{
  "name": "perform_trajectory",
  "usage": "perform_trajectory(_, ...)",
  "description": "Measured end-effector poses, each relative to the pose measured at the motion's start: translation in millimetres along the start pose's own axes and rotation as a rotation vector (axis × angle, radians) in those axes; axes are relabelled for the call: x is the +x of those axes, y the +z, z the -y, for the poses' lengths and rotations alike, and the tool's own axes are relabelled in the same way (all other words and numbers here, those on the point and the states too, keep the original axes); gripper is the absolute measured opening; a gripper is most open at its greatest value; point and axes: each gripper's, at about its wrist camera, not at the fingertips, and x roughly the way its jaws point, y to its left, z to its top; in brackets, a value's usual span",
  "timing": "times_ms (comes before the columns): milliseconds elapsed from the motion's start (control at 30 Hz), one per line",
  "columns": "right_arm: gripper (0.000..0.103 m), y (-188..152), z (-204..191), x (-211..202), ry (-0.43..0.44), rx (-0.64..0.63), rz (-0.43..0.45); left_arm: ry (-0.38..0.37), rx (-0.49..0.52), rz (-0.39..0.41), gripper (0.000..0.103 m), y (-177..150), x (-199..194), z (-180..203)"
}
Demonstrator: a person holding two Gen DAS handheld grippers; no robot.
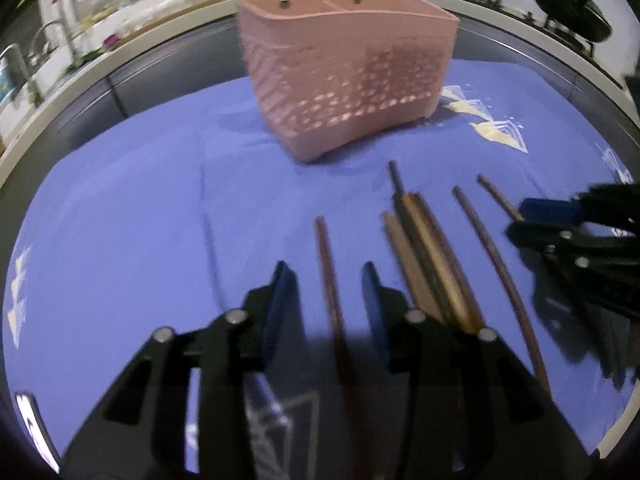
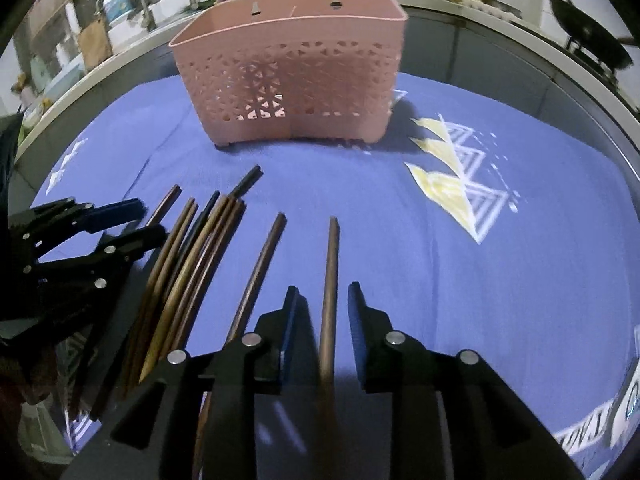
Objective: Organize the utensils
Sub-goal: 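Lift both held chopsticks and carry them above the pink basket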
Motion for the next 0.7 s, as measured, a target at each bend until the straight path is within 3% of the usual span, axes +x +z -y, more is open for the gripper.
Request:
perform_trajectory(33, 0.021, 4.3, -0.8, 2.6, 0.012, -0.019, -0.003, -0.028, 0.014, -0.002, 0.007, 3.7, 2.8, 3.5)
perform_trajectory(67, 0.009, 7.0, -1.2, 4.2, 0.024, -0.034, -0.004, -0.033, 0.025, -0.005, 0.006, 6.8, 4.5, 6.2)
perform_trajectory(100, 0.006, 8.5, -1.1, 5.4, 0.044, -0.044, -0.009, -0.024, 0.037, -0.006, 0.006, 9.0, 5.7, 9.1)
perform_trajectory(233, 0.005, 10.5, 3.9, -2.7, 0.088, -0.025, -0.003, -0.059, 0.047, 0.011, 0.005, 13.3, 1.0, 13.5)
perform_trajectory(500, 0.005, 17.6, 25.4, -92.3, 0.266, 0.051, 0.29, -0.186, 0.024, 0.305, 0.005, 40.5, -102.3, -2.9)
perform_trajectory(700, 0.005, 58.0, 31.8, -151.4, 0.347, 0.092, 0.473, -0.238, 0.016, 0.486, 0.005, 80.9, -174.6, -16.6)
